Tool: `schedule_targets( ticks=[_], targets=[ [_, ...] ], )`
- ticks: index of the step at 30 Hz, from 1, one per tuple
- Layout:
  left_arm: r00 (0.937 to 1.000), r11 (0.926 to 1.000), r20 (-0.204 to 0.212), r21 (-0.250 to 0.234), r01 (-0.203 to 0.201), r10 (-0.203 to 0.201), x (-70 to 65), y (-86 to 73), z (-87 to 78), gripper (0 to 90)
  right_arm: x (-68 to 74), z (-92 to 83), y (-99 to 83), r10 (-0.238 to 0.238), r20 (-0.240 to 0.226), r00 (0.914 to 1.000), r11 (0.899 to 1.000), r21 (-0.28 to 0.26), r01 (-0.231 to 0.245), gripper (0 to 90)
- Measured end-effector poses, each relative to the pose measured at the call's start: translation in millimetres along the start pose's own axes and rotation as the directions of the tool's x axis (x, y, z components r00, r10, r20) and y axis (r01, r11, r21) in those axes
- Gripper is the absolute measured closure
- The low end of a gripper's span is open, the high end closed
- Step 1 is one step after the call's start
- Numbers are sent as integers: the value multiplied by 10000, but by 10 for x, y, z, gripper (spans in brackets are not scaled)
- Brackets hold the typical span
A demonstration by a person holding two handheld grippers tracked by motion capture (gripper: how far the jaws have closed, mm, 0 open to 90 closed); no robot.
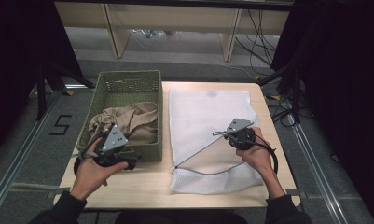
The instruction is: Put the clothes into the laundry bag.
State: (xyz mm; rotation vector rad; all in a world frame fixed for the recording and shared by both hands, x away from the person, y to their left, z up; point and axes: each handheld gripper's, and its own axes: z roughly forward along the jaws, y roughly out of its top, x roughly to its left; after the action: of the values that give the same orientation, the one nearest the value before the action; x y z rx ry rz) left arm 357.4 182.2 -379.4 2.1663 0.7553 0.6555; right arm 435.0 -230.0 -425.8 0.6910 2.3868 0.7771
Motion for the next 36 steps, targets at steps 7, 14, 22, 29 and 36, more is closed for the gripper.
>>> schedule_targets(
  ticks=[7, 14, 22, 29, 36],
  targets=[
    [9959, 9927, -514, 912, 791, -747, 644, 124, 186, 207, -8, -12, 14, 177, -156, 9997, 9997, 145, -174, 884],
    [9941, 9883, -645, 1195, 947, -874, 824, 261, 325, 202, -13, 1, -6, 336, -168, 9993, 9991, 256, -332, 883],
    [9946, 9360, -550, 3372, 1015, -880, 1062, 130, 733, 193, 6, 25, -3, 35, -279, 9996, 9992, 396, -24, 879],
    [9930, 9101, 47, 4005, 1060, -1177, 1047, 21, 931, 152, 28, 70, -19, 61, -407, 9992, 9975, 702, -32, 879],
    [9857, 8746, 914, 4780, 811, -1414, 1067, -82, 1167, 143, 38, 79, -24, -32, -425, 9991, 9975, 710, 62, 876]
  ],
)
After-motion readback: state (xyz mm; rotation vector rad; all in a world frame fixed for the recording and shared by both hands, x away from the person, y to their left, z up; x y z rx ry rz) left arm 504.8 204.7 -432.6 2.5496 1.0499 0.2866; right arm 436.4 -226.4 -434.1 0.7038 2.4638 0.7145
